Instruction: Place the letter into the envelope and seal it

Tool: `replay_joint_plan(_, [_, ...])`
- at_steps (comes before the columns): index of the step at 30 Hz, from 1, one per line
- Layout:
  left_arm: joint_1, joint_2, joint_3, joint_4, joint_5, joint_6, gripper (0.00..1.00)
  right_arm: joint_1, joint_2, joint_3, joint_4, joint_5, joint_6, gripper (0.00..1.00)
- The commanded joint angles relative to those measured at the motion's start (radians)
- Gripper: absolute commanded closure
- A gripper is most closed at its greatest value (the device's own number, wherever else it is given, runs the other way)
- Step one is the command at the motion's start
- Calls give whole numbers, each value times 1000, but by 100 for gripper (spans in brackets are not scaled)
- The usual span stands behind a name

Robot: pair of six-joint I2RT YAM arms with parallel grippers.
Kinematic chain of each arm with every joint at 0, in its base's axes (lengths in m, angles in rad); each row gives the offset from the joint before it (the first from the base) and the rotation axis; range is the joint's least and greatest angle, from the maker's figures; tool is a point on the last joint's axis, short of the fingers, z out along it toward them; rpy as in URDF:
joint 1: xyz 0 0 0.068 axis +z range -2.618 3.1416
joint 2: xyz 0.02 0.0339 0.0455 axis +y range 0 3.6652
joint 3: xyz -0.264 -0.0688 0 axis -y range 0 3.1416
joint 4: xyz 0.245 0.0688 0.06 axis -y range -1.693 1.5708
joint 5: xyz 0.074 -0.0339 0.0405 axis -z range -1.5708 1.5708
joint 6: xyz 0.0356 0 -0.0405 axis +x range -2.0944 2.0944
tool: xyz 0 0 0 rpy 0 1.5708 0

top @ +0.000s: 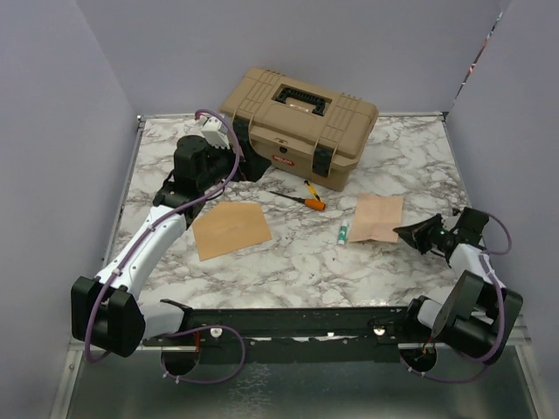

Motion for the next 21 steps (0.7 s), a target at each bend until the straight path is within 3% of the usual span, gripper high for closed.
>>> replay_joint_plan(1, [-3,10,41,17,-41,-31,1,-2,-129,109,-58,28,41,100])
replay_joint_plan(6, [-4,17,63,27,-52,-82,1,-2,-189,210,-65,-48,109,100])
replay_joint_plan(11, [-4,39,94,69,-29,-187,1,4,-206,252,40,-143,253,100])
replay_joint_plan(17, [-41,117,40,246,15,-439,1,20,-223,280,148,-195,391,100])
replay_joint_plan(21, [-69,246,62,262,109,-571,1,34,-243,283,223,-216,463,100])
